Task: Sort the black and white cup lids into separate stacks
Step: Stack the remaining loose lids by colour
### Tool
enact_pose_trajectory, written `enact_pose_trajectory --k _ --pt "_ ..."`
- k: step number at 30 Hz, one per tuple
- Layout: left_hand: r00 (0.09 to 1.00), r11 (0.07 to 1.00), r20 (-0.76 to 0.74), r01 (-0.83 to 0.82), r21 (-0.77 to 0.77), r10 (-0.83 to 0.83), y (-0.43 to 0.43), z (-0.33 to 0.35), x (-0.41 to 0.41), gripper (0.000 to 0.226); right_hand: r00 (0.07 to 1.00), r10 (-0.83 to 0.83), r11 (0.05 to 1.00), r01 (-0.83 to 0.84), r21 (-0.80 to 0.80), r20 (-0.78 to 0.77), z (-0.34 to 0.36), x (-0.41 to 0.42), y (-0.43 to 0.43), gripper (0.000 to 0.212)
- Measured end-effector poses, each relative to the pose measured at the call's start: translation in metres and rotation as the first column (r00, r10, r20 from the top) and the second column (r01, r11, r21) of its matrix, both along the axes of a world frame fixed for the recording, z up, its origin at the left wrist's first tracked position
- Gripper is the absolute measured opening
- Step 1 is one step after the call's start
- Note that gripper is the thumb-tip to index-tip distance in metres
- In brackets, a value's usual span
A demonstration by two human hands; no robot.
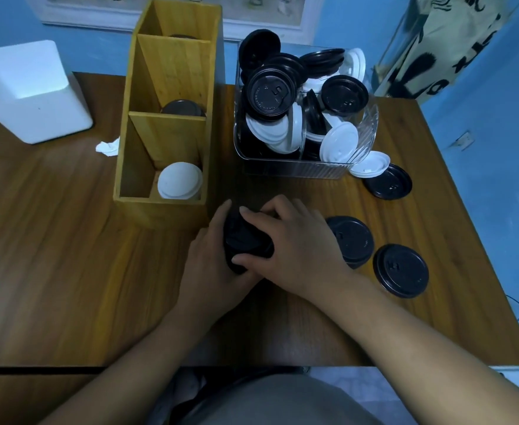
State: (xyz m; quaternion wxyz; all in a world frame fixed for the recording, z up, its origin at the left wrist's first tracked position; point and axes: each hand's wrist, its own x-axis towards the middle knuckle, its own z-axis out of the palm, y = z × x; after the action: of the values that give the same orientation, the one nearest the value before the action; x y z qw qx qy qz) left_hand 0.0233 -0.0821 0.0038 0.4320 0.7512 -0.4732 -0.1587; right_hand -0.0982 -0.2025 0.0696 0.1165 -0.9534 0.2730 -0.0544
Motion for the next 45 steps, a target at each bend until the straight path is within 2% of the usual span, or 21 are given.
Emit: enact_pose_trajectory --k 4,6,8,10,11,13,15,16,19,22,25,31,37,45 --pt "1.0 1.0 -0.002 0.016 -0.02 -0.016 0.001 -0.003 0.002 0.084 0.998 0.059 0.998 -0.059 -0.013 -0.031 0.005 -0.005 -0.004 0.077" --pt "1.0 1.0 -0.011 0.001 0.009 -0.001 0.001 -0.001 0.002 0.086 0.993 0.062 0.993 -0.071 0.09 0.098 0.009 -0.025 -0.01 0.069" --pt "0.999 0.998 -0.009 -0.044 0.036 0.045 0.0 0.002 0.001 0.091 0.947 -0.042 0.985 -0.014 0.17 0.319 0.009 -0.064 -0.022 0.053" --pt "0.998 0.997 -0.001 -0.067 0.047 0.067 -0.001 0.004 -0.001 0.094 0.896 -0.182 0.974 0.109 0.197 0.405 0.003 -0.118 -0.038 0.043" --pt "0.998 0.996 -0.001 -0.069 0.05 0.069 -0.001 0.004 -0.002 0.094 0.897 -0.249 0.96 0.177 0.219 0.366 0.0 -0.144 -0.046 0.047" --pt "0.997 0.996 -0.008 -0.07 0.053 0.071 -0.001 0.005 -0.003 0.095 0.93 -0.334 0.916 0.283 0.283 0.151 -0.006 -0.186 -0.059 0.068" --pt "0.997 0.996 -0.012 -0.072 0.05 0.073 -0.001 0.005 -0.003 0.095 0.938 -0.342 0.881 0.338 0.332 -0.048 -0.011 -0.205 -0.063 0.087" --pt "0.997 0.996 -0.016 -0.074 0.054 0.075 -0.001 0.006 -0.003 0.095 0.941 -0.328 0.88 0.337 0.335 -0.085 -0.015 -0.21 -0.064 0.09" --pt "0.997 0.995 -0.02 -0.076 0.065 0.078 -0.001 0.006 -0.003 0.095 0.939 -0.342 0.879 0.335 0.339 -0.041 -0.017 -0.21 -0.062 0.091" --pt "0.996 0.995 -0.031 -0.075 0.072 0.078 -0.001 0.006 -0.002 0.096 0.895 -0.432 0.842 0.358 0.403 0.108 -0.009 -0.205 -0.059 0.086" --pt "0.996 0.993 -0.023 -0.082 0.089 0.085 -0.001 0.004 -0.001 0.098 0.914 -0.356 0.887 0.264 0.379 0.196 -0.001 -0.179 -0.06 0.082" --pt "0.997 0.994 -0.013 -0.08 0.076 0.082 -0.001 0.004 -0.002 0.096 0.99 -0.122 0.951 0.098 0.293 0.066 -0.011 -0.131 -0.076 0.084" --pt "0.997 0.992 -0.013 -0.081 0.094 0.082 0.0 0.001 0.0 0.099 0.997 -0.077 0.958 0.065 0.281 0.031 -0.016 -0.127 -0.083 0.08" --pt "0.996 0.991 -0.006 -0.089 0.098 0.09 0.0 -0.001 -0.001 0.097 1.0 0.002 0.928 0.0 0.374 -0.005 -0.025 -0.133 -0.087 0.079"
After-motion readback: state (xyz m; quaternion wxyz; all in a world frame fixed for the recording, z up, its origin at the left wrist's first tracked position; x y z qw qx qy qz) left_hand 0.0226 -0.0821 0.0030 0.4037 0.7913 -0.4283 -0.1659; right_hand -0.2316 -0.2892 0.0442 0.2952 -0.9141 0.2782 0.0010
